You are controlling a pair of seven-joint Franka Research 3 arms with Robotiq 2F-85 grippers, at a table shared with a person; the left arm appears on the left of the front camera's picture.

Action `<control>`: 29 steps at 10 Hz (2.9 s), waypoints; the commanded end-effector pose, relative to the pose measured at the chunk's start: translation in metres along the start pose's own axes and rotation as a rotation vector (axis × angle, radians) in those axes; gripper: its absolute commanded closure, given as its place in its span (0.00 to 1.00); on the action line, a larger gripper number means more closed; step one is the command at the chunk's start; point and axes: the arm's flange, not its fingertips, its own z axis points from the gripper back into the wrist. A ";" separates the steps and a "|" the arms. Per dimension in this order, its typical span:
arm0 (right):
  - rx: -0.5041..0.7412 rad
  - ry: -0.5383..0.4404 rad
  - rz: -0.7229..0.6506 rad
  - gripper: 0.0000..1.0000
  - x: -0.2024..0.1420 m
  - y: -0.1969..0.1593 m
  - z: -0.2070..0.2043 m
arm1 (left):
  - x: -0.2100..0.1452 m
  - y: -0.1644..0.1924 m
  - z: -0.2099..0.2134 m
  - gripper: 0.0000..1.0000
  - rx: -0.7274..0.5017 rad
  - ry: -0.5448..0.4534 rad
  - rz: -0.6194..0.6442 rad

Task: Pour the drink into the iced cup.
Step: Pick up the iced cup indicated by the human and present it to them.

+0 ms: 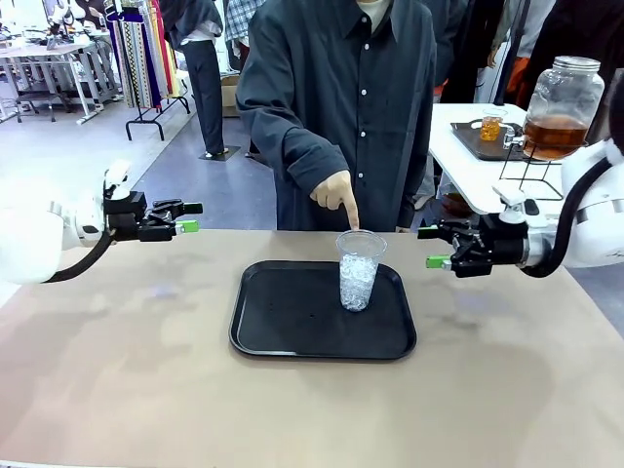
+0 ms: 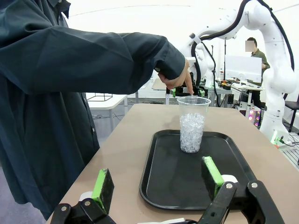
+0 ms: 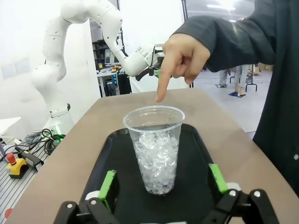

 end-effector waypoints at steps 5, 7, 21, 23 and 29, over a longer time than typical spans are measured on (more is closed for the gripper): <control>0.002 -0.019 0.020 0.00 -0.044 -0.009 -0.059 | 0.005 -0.002 0.000 0.00 -0.002 -0.005 0.000; 0.015 -0.015 0.009 0.00 -0.049 -0.010 -0.067 | 0.005 -0.002 0.000 0.00 -0.002 -0.005 0.000; 0.094 -0.011 -0.039 0.00 -0.047 -0.017 -0.119 | 0.005 -0.002 0.000 0.00 -0.002 -0.005 0.000; 0.109 -0.011 -0.050 0.00 -0.045 -0.018 -0.128 | 0.005 -0.002 0.000 0.00 -0.002 -0.005 0.000; 0.139 -0.003 -0.081 0.19 -0.042 -0.017 -0.137 | 0.005 -0.002 0.000 0.00 -0.002 -0.005 0.000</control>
